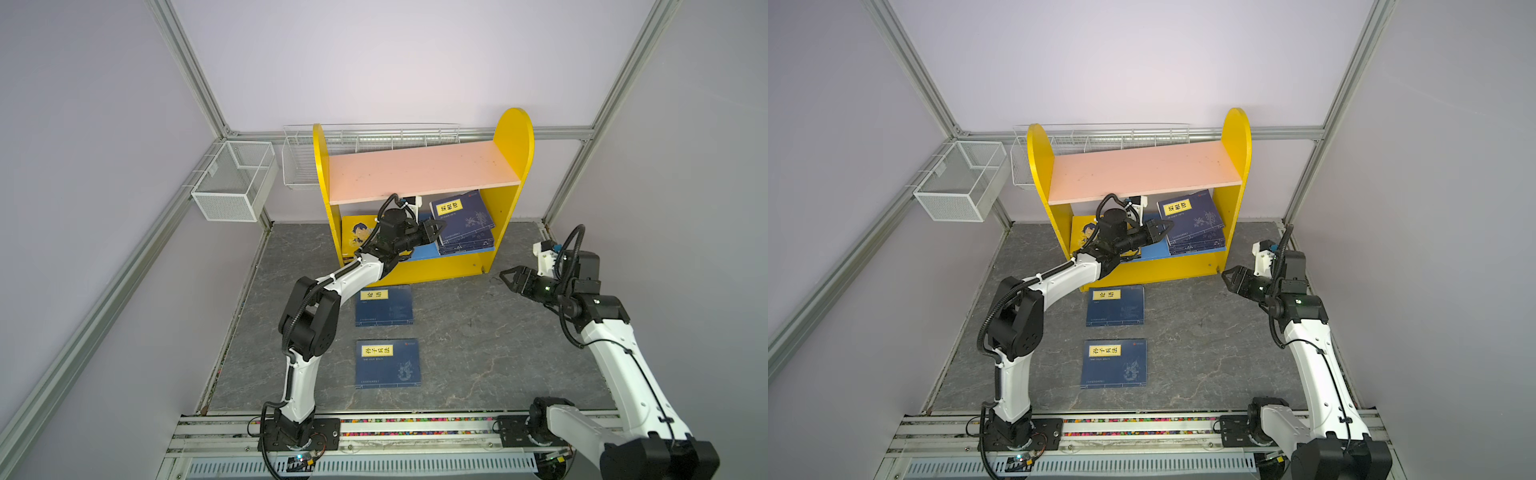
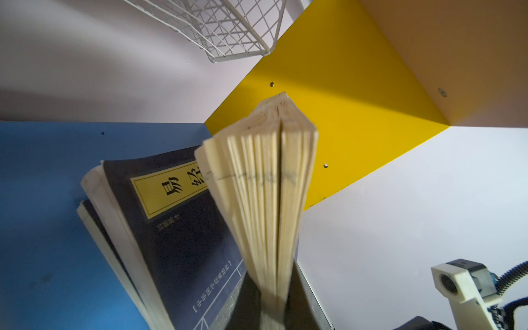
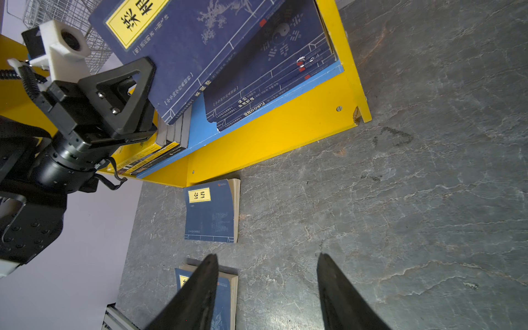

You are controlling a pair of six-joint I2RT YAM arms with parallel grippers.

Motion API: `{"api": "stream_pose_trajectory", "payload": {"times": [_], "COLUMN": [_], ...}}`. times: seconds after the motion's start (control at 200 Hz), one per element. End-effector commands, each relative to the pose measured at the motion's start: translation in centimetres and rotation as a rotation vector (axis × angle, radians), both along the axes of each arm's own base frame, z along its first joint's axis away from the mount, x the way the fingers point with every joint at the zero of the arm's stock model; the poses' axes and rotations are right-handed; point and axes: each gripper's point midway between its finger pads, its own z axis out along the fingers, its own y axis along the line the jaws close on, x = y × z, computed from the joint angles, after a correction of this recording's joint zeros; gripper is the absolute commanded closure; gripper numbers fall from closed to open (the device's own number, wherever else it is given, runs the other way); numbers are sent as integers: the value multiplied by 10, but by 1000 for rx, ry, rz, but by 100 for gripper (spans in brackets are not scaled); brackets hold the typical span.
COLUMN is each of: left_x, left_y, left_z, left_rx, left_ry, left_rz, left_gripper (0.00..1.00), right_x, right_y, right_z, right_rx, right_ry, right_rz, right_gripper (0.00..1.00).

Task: Stacking books/files
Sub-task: Place the book at the bookshelf.

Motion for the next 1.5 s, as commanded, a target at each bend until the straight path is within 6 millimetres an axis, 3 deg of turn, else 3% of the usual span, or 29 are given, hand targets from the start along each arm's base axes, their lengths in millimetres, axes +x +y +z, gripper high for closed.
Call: {"api": "stream_pose_trajectory", "payload": {"times": [0.0,0.23,0.57,0.66,0.72,0.96,1.15,1.495], "left_x": [5,6,19,24,28,35,39,43], "left_y": [-6,-11,-11,-7,-4,12,30,8], "left_z": [5,-14,-24,-24,-22,-16,-17,-27], "left_rx": [36,100,160,180,187,251,347,339], "left_ry": [-14,25,43,47,47,50,59,63], "left_rz": [-13,-12,33,75,111,241,373,308], "left_gripper": [100,100,100,63,48,15,8,10], "right_x": [-2,-4,-6,-6,-6,-9,-9,-10], "right_y": [1,1,2,3,5,6,6,6], "right_z": [0,0,0,1,2,5,5,5], "right_rx": [3,1,6,11,18,22,18,19], "right_ry": [-15,-17,-17,-21,-22,-35,-34,-31], "right_rz": [8,8,16,19,29,33,35,41], "right_gripper": [41,42,42,43,43,44,44,44]}}
